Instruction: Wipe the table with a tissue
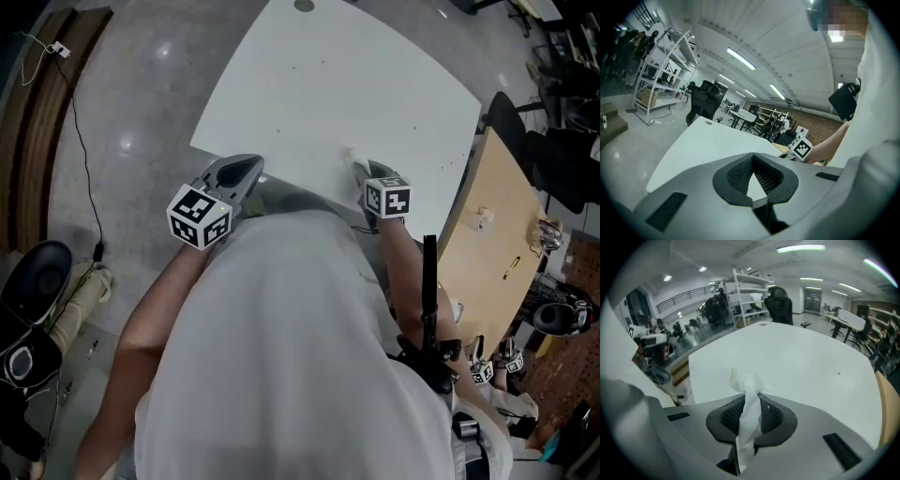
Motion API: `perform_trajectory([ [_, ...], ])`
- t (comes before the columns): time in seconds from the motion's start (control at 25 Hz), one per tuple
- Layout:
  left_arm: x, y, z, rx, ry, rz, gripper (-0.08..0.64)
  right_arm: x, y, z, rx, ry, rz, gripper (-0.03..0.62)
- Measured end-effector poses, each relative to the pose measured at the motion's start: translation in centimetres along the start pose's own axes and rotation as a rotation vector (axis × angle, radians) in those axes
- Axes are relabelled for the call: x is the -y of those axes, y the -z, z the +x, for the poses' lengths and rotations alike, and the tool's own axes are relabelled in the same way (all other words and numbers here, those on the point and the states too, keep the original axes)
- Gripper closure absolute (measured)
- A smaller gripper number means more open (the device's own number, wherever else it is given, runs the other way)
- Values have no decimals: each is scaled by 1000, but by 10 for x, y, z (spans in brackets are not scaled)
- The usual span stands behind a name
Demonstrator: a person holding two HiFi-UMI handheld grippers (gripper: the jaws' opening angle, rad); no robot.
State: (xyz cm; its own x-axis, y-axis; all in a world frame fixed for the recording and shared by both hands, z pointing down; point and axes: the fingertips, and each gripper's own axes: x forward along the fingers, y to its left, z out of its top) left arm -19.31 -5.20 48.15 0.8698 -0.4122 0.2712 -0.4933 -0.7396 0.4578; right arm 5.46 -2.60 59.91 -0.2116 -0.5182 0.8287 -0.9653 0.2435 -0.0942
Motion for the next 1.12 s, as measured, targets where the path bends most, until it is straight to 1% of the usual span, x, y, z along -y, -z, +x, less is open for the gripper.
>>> perform_trajectory([
  [0.08,0,0,-2,6,-13,-4,554,-10,13,9,-89,6,-132,549],
  [0.16,-2,1,-7,9,-32,-15,554,-17,25,17,-154,36,-208,549],
  [0.24,-5,4,-11,5,-51,-28,555,-29,26,20,-155,43,-246,549],
  [0.32,-8,7,-16,-1,-64,-41,554,-54,23,22,-131,-1,-285,549],
  [0.44,-11,9,-19,-11,-70,-53,554,-94,16,28,-94,-65,-376,549],
  [0.52,-12,12,-14,-22,-65,-55,554,-118,14,34,-75,-132,-423,549],
  [0.56,-13,13,-11,-29,-60,-54,554,-130,13,37,-71,-184,-448,549],
  [0.64,-11,13,-7,-42,-48,-45,554,-160,13,39,-62,-324,-495,549],
  [0.68,-9,11,-7,-48,-44,-37,554,-173,8,37,-41,-386,-503,549],
  [0.72,-8,9,-7,-51,-41,-27,555,-180,-1,34,-3,-423,-486,549],
  [0.76,-8,6,-7,-52,-41,-19,555,-177,-16,31,49,-434,-431,549],
  [0.84,-11,0,-4,-50,-46,-10,555,-151,-49,28,151,-406,-254,549],
  [0.88,-13,-2,-4,-50,-50,-9,555,-131,-62,28,181,-380,-171,549],
  [0.92,-16,-2,-4,-51,-55,-9,555,-113,-71,29,191,-355,-105,549],
  [0.96,-18,-2,-5,-52,-61,-10,554,-97,-75,30,187,-336,-60,549],
  [1.04,-22,-1,-6,-51,-76,-16,555,-73,-75,36,151,-313,-12,549],
  [1.12,-24,1,-9,-46,-92,-29,554,-61,-71,45,108,-308,37,549],
])
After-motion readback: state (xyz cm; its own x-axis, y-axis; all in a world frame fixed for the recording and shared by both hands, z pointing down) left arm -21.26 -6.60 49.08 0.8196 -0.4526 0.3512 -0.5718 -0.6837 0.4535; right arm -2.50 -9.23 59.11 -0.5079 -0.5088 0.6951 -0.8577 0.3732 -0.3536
